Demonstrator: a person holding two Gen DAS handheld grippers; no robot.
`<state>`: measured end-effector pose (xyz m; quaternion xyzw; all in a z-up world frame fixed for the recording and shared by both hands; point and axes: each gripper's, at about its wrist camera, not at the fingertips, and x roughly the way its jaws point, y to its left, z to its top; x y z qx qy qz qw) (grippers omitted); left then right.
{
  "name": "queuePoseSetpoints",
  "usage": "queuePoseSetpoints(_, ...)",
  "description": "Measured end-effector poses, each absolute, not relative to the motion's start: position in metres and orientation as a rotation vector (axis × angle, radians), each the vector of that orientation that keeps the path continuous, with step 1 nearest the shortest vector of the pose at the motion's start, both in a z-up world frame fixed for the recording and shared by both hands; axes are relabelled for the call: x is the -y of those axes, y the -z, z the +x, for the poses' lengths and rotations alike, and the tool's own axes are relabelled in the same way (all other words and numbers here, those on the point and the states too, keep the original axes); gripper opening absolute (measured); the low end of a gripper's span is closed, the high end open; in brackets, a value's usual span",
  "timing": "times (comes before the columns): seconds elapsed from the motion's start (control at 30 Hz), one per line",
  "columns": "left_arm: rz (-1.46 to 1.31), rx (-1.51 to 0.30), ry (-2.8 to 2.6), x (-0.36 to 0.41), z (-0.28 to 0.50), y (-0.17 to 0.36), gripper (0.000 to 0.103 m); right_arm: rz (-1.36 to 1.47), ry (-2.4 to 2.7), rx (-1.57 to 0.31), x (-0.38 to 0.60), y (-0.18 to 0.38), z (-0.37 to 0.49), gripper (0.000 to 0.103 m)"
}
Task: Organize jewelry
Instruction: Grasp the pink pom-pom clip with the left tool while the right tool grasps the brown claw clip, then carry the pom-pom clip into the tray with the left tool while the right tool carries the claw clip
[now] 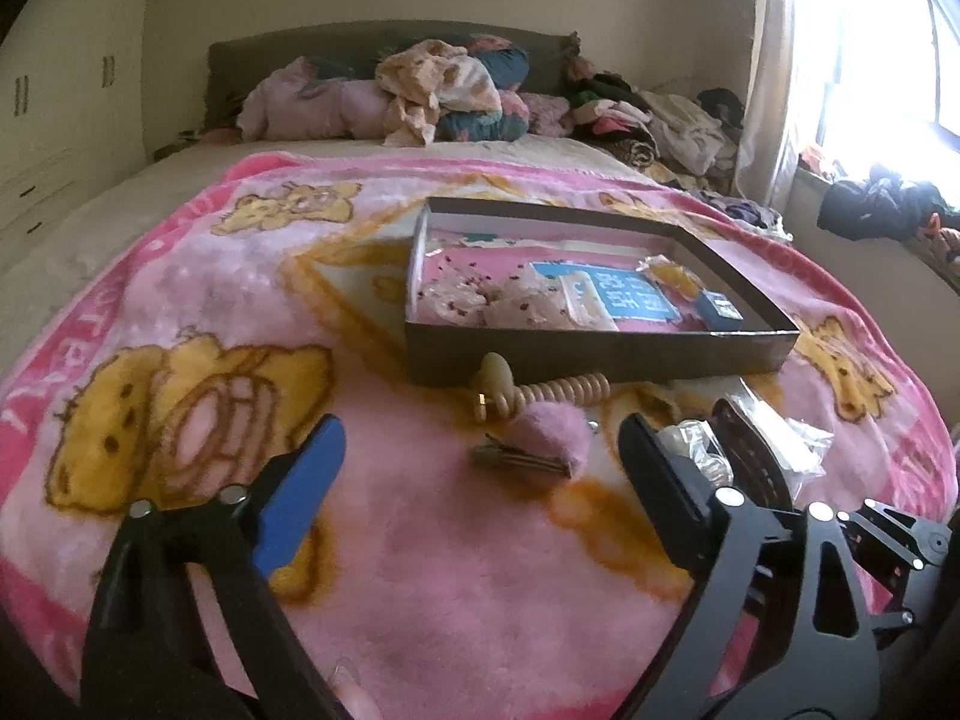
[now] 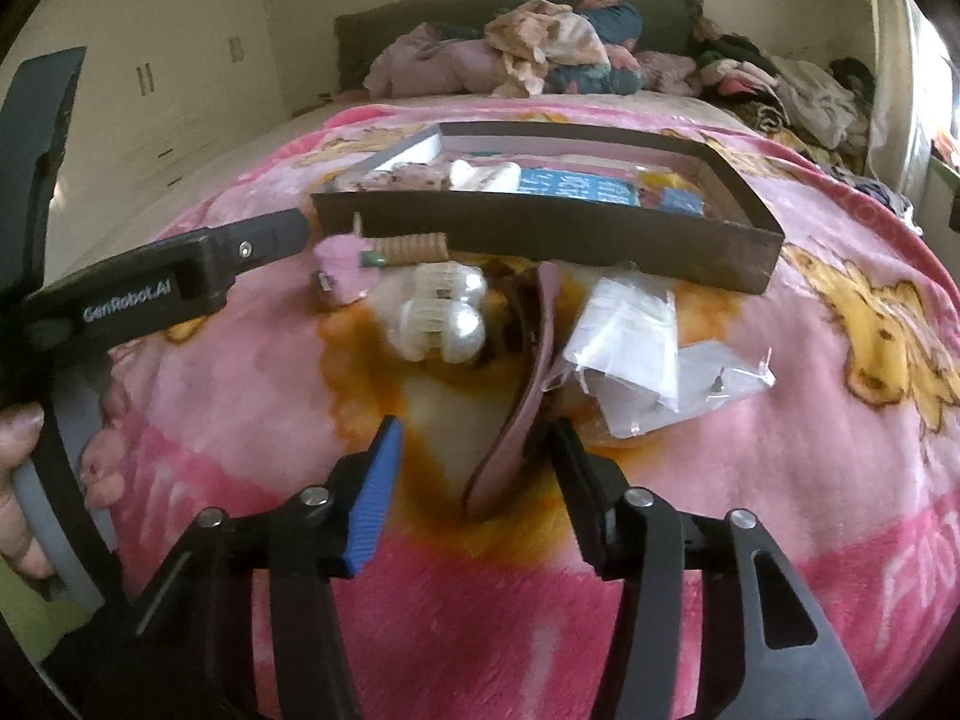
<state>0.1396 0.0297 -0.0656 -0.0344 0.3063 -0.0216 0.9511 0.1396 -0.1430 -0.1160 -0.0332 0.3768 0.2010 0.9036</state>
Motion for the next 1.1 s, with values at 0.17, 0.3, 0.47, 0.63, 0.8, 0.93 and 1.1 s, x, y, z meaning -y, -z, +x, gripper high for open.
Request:
queuePoseSetpoints(0.17,-0.054,-0.654,0.078,-0.021,0.151,0.075,0.071,-0.046,-0.391,-0.790,0.146,0.118,0.150,0.028)
queuePoseSetpoints(0.3,-0.047,-0.669,0.098,-0.015,0.158,0.079,0.068,-0.035,-0.390,-0.790,0.147,0.118,0.153,0.012)
queuePoseSetpoints(0.47,-0.050,-0.689,0.100,-0.014,0.167,0.082,0.063,-0.032,-0.407,-0.773,0.148,0.114,0.150,0.009)
queuePoseSetpoints(0.63,-0.048,-0.721,0.104,-0.012,0.174,0.087,0.048,-0.009,-0.418,-0.765,0.152,0.108,0.147,0.009)
queuePoseSetpoints(0.8,-0.027,-0.729,0.119,-0.007,0.173,0.087,0.029,-0.001,-0.417,-0.741,0.154,0.099,0.146,0.009)
queuePoseSetpoints(0.93,-0.026,-0.737,0.128,-0.006,0.171,0.084,0.027,0.009,-0.407,-0.726,0.156,0.093,0.147,0.009)
queuePoseSetpoints(1.1,-0.046,-0.726,0.136,-0.009,0.164,0.074,0.022,0.018,-0.404,-0.703,0.161,0.086,0.145,0.009)
